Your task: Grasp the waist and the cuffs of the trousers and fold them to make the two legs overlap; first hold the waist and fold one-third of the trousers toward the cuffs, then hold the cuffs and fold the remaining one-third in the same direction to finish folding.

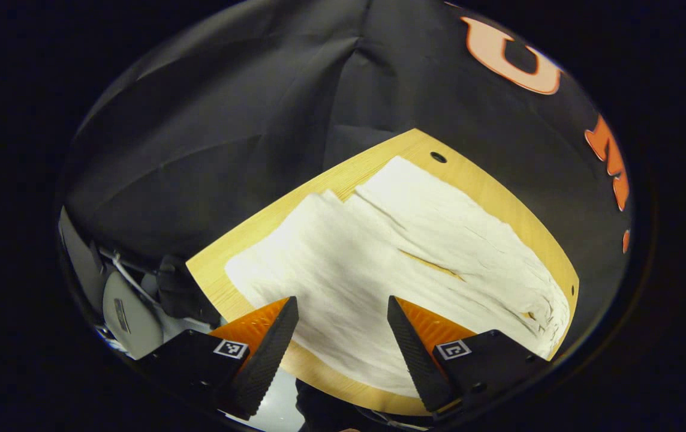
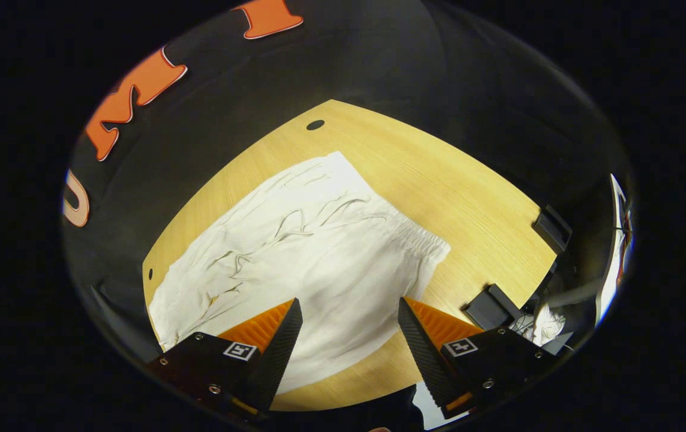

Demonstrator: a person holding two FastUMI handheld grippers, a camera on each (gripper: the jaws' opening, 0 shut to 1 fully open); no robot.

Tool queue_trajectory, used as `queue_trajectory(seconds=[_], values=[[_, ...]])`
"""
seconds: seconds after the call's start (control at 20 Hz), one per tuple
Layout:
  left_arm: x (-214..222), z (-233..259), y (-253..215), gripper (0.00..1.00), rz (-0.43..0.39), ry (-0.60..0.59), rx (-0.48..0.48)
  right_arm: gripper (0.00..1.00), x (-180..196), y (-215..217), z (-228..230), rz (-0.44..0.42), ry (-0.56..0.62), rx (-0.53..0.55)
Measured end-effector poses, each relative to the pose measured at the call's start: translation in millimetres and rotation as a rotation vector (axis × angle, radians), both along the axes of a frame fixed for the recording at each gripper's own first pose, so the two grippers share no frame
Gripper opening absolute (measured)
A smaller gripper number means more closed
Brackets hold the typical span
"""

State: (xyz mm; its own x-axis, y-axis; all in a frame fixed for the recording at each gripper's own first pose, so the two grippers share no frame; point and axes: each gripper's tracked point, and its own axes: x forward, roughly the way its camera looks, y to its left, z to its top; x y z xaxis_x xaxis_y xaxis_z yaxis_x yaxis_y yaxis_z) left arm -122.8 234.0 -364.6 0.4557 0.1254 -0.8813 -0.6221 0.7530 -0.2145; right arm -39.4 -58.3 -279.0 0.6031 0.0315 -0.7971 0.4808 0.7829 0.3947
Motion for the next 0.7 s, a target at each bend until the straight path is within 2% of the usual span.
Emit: queue_trajectory(seconds=[0.25, 0.65, 0.7], values=[[-18.0, -34.6, 29.6, 0.98, 0.201, 0.049, -0.162, 0.97, -4.2, 14.4, -6.6, -0.036, 0.026, 0.045], [-34.0, -69.5, 59.9, 0.99, 0.335, 0.062, -0.344, 0.97, -17.6, 31.2, -12.5, -0.111, 0.054, 0.069], [-26.8, -72.3, 65.4, 0.94, 0.339, 0.022, -0.356, 0.97, -21.5, 31.6, -13.6, -0.126, 0.054, 0.067]])
